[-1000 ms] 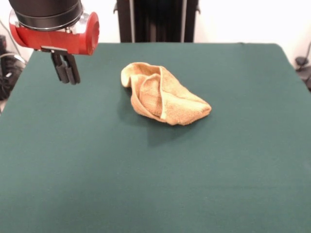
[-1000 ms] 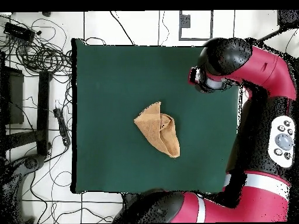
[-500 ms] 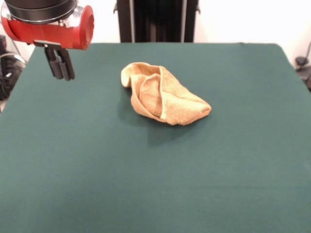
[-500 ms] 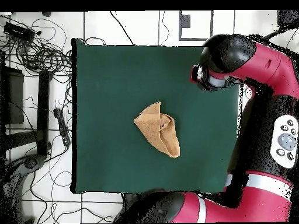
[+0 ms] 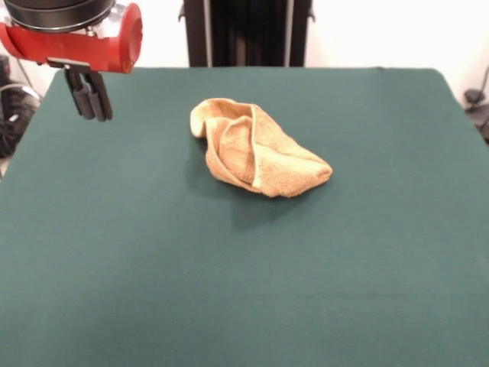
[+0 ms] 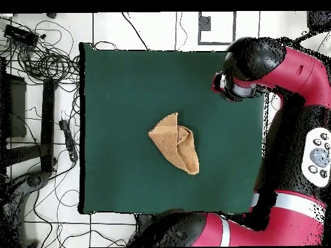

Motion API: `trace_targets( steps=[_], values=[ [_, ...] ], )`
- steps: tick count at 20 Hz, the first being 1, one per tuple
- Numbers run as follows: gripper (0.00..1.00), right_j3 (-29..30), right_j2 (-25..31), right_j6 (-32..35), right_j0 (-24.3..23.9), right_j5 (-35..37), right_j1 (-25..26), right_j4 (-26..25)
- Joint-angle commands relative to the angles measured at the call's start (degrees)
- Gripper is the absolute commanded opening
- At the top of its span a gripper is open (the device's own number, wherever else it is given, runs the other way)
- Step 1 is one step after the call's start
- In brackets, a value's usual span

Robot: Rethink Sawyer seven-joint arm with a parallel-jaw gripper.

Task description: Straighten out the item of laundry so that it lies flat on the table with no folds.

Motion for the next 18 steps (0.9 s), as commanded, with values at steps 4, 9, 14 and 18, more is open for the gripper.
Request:
trace_targets(
  steps=[4,9,14,18],
  values=[
    [0.00,5.36,3.69,-6.43,-2.74,3.13,-2.93,-1.79],
    [0.00,5.77,3.96,-7.60,-4.44,2.35,-3.09,-2.36],
    [0.00,7.00,4.76,-7.79,-4.05,1.98,-3.93,-2.68],
    [0.00,8.06,5.32,-7.16,-2.73,1.72,-4.62,-2.74]
  ],
)
